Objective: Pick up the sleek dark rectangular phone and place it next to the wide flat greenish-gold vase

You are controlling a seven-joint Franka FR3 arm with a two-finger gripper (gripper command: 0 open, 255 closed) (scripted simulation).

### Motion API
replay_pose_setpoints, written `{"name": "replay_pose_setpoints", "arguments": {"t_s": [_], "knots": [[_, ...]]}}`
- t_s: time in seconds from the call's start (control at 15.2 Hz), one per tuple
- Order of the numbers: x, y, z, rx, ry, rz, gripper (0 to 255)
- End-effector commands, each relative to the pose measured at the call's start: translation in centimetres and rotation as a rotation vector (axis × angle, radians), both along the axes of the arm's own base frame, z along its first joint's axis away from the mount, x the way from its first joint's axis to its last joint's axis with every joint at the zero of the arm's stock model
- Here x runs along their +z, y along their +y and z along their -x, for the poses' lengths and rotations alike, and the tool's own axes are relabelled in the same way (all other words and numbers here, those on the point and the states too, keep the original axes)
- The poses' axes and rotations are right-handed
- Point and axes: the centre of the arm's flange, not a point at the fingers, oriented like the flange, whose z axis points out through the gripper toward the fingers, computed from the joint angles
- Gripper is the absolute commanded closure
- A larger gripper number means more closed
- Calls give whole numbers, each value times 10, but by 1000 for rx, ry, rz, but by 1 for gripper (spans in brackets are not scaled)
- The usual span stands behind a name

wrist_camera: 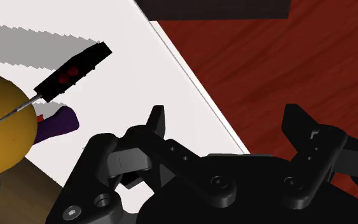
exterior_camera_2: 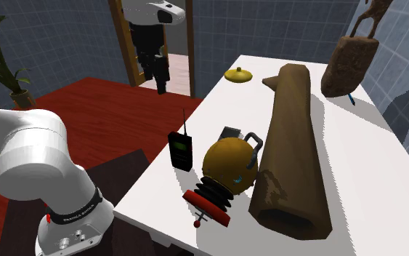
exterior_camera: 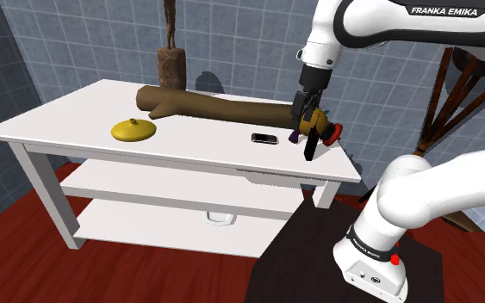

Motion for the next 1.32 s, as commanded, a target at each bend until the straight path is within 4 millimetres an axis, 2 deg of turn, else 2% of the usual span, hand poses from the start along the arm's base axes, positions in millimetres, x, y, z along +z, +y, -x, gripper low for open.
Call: {"name": "replay_pose_setpoints", "arguments": {"t_s": [0.0, 0.59, 1.25], "knots": [[0, 0, 0, 0, 0, 0, 0], [-65, -73, -62, 157, -12, 25, 0], [-135, -143, -144, 331, -26, 53, 0]]}}
